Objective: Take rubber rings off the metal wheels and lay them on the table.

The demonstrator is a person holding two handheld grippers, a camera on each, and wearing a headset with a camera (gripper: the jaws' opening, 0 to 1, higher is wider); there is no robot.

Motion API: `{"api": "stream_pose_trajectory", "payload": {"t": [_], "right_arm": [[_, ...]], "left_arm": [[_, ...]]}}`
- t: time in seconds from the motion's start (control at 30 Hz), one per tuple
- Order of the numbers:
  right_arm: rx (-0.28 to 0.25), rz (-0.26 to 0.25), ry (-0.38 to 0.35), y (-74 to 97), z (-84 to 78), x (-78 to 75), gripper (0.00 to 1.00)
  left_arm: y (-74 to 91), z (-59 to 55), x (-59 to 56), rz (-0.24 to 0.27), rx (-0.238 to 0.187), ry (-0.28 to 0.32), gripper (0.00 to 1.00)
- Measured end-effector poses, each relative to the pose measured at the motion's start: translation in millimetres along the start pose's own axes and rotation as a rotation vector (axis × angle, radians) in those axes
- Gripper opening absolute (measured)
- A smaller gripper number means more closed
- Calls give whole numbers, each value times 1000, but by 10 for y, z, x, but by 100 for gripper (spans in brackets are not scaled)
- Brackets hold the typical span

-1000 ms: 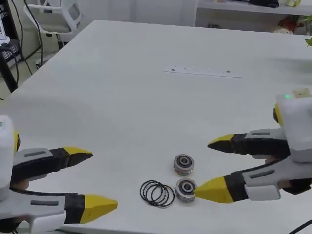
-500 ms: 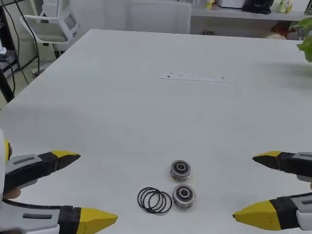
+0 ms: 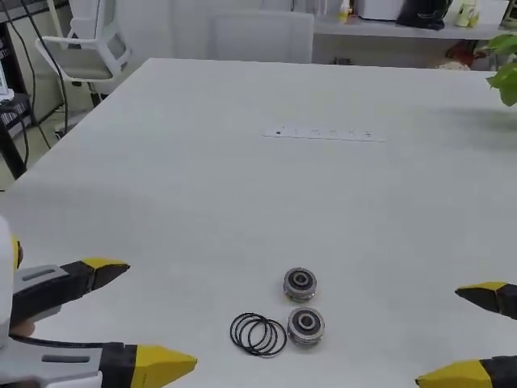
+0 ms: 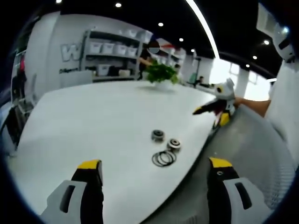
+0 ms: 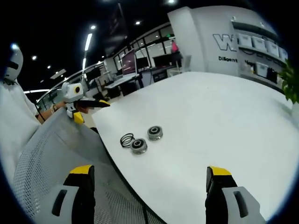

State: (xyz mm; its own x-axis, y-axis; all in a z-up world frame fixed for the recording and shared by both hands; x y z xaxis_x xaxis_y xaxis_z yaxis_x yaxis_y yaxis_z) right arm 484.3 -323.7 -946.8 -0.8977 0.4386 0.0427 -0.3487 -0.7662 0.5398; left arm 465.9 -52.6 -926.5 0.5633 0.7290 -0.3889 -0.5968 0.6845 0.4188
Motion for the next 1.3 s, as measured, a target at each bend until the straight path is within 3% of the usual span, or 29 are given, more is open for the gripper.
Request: {"api": "stream_pose_trajectory", "payload": {"t": [0.57, 0.77, 0.93, 1.03, 1.3], "right_arm": [[48, 19, -1, -40, -79, 106, 99], [30, -1, -51, -22, -71, 84, 99], [44, -21, -59, -12, -94, 64, 99], [62, -33, -61, -12, -122, 56, 99], [129, -40, -31, -12, -203, 65, 92]], "left_arm": [[17, -12, 34, 18, -5, 19, 92], [4, -36, -7, 5, 17, -5, 88], [4, -45, -13, -7, 16, 11, 87], [3, -53, -17, -17, 13, 36, 86], [0, -65, -49, -35, 28, 18, 85]]}}
Point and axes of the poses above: the centre of the closed fingertips' face, and the gripper's own axes: y roughly backward along the fingers, x roughly to its left, z roughly out of its top, the point moved 2 cm from there along y, roughly backward along the fingers, and after that the axes turned 14 degrees about y, right-handed, at the moved point
